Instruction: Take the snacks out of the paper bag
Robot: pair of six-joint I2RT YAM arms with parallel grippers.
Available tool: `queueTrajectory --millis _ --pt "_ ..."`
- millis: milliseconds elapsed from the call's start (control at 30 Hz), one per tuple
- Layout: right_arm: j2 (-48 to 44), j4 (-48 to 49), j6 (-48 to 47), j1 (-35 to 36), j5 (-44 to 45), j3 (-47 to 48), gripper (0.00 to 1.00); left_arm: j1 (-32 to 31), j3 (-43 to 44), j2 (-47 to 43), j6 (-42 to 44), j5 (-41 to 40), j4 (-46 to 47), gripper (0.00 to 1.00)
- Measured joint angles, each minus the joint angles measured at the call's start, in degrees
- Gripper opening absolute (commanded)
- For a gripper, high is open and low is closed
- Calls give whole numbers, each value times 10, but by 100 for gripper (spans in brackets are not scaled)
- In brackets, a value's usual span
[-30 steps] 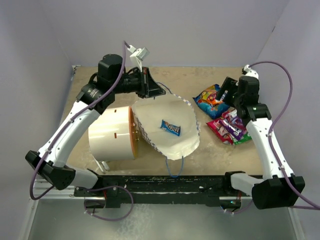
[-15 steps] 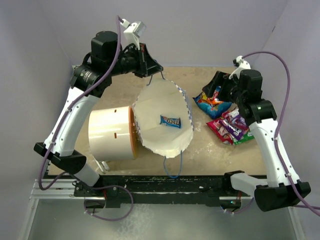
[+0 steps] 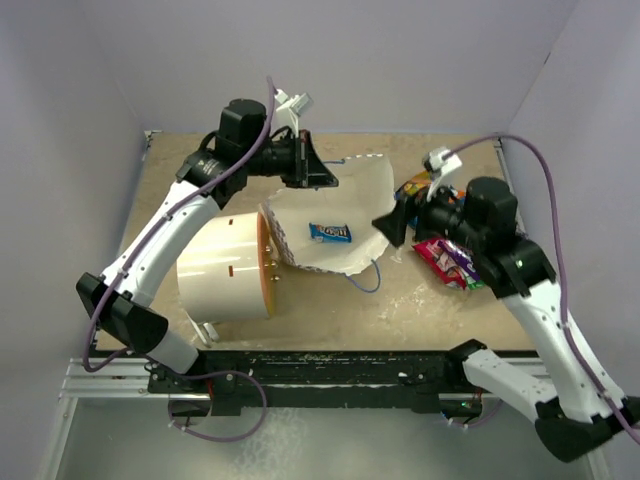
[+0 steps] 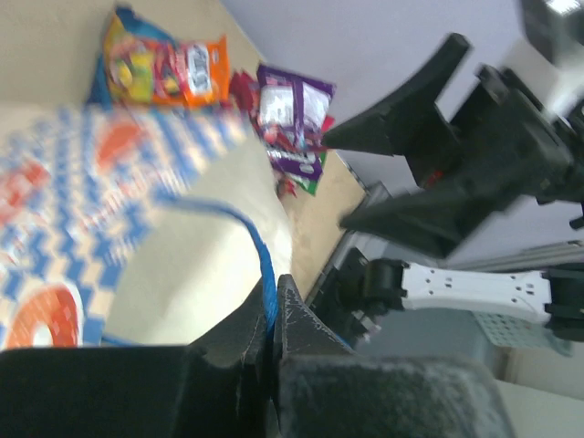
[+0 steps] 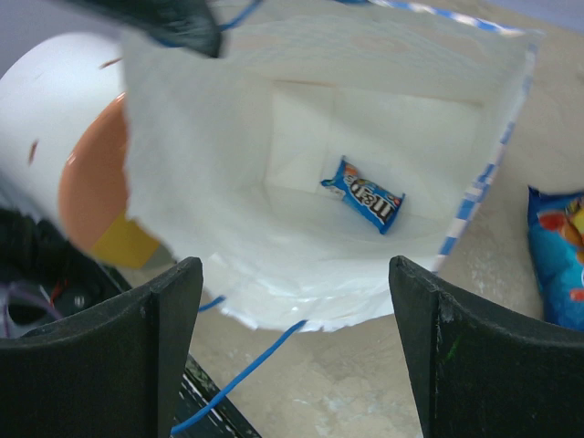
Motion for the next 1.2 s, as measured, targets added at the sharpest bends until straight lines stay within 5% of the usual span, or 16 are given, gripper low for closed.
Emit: queueTrajectory --millis 267,500,700,1200 --pt "-84 24 -168 118 -61 -41 83 0 -67 -42 -68 38 71 0" --pt "-10 73 -268 199 -56 -82 75 0 -67 -70 -93 49 115 0" --pt "39 136 -381 267 -30 -169 58 0 -68 -70 -104 49 130 0" --pt "197 190 -471 274 134 -181 61 0 -76 -70 -118 49 152 0"
